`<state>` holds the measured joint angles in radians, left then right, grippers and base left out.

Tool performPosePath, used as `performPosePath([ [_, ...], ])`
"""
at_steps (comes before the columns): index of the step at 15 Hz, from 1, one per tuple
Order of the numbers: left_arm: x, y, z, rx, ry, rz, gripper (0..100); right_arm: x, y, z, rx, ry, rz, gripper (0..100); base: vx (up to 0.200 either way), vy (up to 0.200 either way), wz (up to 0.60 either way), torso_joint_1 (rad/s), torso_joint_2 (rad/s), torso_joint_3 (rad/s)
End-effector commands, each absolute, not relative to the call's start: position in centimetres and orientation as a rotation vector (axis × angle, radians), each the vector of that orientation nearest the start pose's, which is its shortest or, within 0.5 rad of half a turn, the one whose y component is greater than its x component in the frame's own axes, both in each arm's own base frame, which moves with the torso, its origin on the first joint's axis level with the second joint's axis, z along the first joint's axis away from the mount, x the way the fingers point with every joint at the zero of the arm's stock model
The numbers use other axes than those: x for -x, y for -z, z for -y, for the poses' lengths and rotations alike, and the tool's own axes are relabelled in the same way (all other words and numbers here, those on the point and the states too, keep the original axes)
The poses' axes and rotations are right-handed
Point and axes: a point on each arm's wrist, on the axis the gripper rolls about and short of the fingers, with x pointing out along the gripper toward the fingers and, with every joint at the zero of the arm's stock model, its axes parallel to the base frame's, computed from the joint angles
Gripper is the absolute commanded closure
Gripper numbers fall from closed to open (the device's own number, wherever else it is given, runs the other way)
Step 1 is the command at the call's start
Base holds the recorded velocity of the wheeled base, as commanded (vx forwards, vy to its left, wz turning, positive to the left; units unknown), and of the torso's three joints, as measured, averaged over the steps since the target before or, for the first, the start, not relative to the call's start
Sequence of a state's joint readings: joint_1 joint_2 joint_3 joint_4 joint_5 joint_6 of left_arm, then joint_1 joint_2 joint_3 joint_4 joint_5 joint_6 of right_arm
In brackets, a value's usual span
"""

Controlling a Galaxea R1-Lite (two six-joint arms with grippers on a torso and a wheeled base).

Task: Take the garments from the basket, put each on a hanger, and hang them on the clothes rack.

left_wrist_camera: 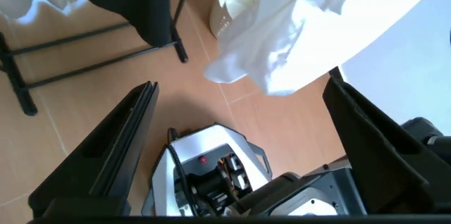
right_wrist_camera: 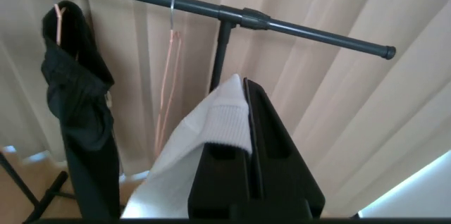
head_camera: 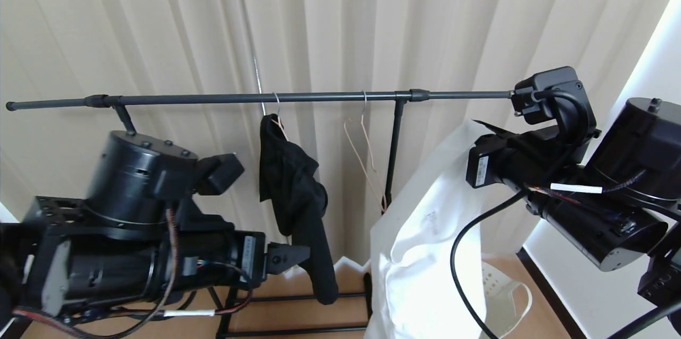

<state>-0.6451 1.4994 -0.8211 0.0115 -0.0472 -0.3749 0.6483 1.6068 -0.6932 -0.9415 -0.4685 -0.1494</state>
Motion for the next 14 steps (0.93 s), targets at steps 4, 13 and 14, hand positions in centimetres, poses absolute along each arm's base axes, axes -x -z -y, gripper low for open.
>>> performPosePath([
  [4,-21.4,-14.2,19.8,0.104,0.618,-0.805,0,-21.2,-20.2,-19.3,0.113,-0.221,0.013,100,0.000,0.000,0.00,0.000,0.00,0.000],
  [13,-21.6,-12.1,22.6,0.088,0.677,-0.779,0,-21.5,-19.5,-21.4,0.093,-0.208,0.027,100,0.000,0.000,0.00,0.000,0.00,0.000],
  [14,-21.7,-12.1,22.8,0.091,0.676,-0.775,0,-21.6,-19.5,-21.7,0.093,-0.189,0.027,100,0.000,0.000,0.00,0.000,0.00,0.000],
])
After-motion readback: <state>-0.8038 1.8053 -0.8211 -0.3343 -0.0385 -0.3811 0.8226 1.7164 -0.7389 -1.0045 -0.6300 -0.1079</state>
